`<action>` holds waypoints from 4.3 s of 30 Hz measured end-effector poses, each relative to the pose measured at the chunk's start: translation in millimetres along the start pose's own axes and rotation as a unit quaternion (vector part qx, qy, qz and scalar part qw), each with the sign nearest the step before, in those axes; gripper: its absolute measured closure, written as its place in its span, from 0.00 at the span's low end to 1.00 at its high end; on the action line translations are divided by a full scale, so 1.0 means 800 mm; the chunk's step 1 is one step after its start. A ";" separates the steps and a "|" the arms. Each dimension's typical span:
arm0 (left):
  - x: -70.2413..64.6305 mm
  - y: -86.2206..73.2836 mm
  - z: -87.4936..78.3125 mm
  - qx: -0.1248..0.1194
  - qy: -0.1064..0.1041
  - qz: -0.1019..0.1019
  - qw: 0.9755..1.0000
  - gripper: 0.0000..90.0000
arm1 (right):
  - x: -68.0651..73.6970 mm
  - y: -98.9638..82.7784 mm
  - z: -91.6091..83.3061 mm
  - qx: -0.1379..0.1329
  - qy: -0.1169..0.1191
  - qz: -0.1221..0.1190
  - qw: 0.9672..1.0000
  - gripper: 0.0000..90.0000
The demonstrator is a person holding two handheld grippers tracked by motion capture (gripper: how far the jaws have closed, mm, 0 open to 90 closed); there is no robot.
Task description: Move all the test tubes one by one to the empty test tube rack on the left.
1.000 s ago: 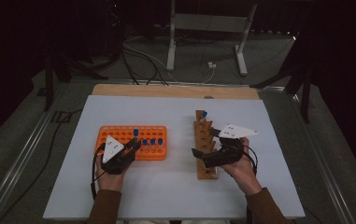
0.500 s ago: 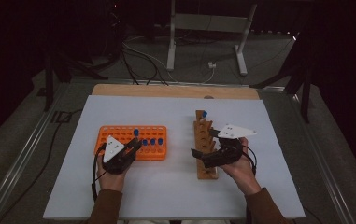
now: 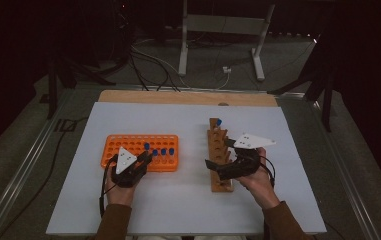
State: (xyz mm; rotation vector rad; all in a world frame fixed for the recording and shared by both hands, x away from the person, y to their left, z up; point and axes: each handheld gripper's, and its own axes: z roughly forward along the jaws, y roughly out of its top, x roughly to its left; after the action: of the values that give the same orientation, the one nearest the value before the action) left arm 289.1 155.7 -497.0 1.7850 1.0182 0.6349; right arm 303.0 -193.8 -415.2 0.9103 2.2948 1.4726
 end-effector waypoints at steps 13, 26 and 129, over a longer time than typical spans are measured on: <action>-0.004 -0.002 0.003 0.028 -0.001 0.020 0.999 0.87 | -0.002 -0.002 0.000 0.003 0.000 0.000 1.000 0.00; -0.003 -0.005 0.006 0.049 -0.005 0.020 0.999 0.87 | -0.003 -0.004 0.002 0.005 0.000 0.001 1.000 0.00; 0.024 0.019 -0.046 -0.023 -0.023 -0.071 0.997 0.01 | -0.115 0.042 0.078 0.038 -0.114 0.056 0.991 0.19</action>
State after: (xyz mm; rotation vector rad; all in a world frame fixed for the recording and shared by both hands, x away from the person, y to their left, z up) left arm 276.3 186.7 -468.2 1.6642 1.0787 0.5225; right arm 419.0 -197.7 -423.7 1.1818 2.1751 1.2556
